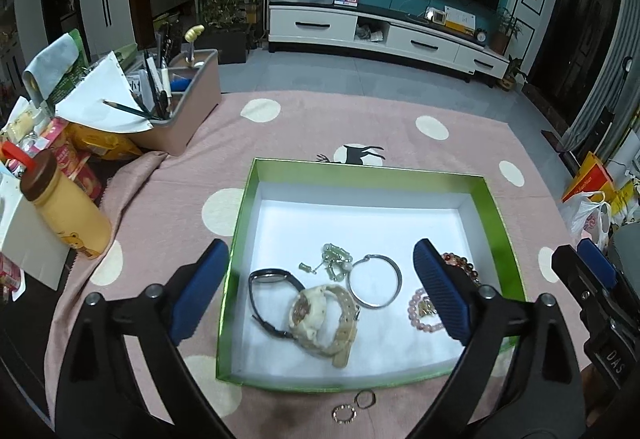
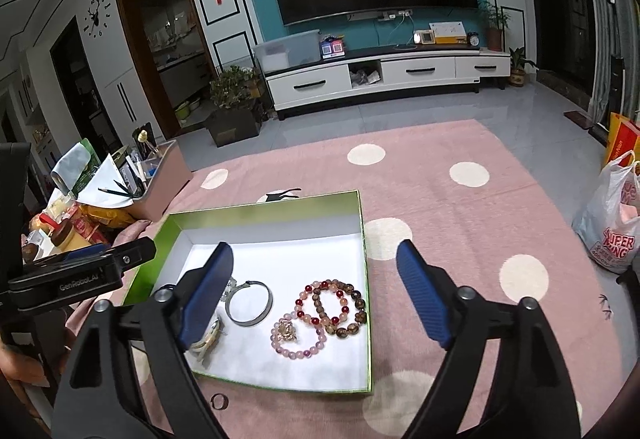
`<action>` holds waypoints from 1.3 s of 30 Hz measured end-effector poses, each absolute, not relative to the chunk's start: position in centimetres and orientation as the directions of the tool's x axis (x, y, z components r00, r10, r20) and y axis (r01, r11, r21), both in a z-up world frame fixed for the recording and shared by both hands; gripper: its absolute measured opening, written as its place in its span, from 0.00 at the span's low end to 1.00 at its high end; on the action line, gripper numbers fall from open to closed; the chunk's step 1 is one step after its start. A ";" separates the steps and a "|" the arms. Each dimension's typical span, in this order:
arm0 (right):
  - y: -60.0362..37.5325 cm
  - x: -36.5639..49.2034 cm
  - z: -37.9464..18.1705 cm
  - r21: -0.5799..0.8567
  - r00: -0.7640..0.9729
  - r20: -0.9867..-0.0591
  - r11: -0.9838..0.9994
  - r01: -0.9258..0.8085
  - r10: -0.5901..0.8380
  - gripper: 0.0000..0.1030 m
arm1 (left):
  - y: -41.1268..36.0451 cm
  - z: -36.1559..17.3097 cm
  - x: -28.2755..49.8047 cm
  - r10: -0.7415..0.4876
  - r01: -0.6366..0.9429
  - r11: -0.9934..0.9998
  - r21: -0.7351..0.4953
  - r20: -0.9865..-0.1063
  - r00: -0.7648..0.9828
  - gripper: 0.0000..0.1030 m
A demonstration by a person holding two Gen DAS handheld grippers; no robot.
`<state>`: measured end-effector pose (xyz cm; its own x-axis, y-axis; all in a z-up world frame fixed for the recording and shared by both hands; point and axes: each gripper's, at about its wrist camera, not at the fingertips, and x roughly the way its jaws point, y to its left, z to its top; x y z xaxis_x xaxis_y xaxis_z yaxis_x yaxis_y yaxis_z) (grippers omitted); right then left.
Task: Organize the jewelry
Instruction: 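Withdraw both tools from the box toward the two rings on the cloth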
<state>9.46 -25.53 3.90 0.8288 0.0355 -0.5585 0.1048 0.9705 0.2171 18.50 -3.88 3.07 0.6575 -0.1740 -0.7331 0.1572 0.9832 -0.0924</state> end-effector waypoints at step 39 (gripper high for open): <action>-24.2 -2.3 3.0 0.252 0.811 -0.573 0.967 0.038 0.118 0.95 | -1.6 1.9 4.3 -0.201 0.257 0.966 -0.030 -0.713 0.672 0.97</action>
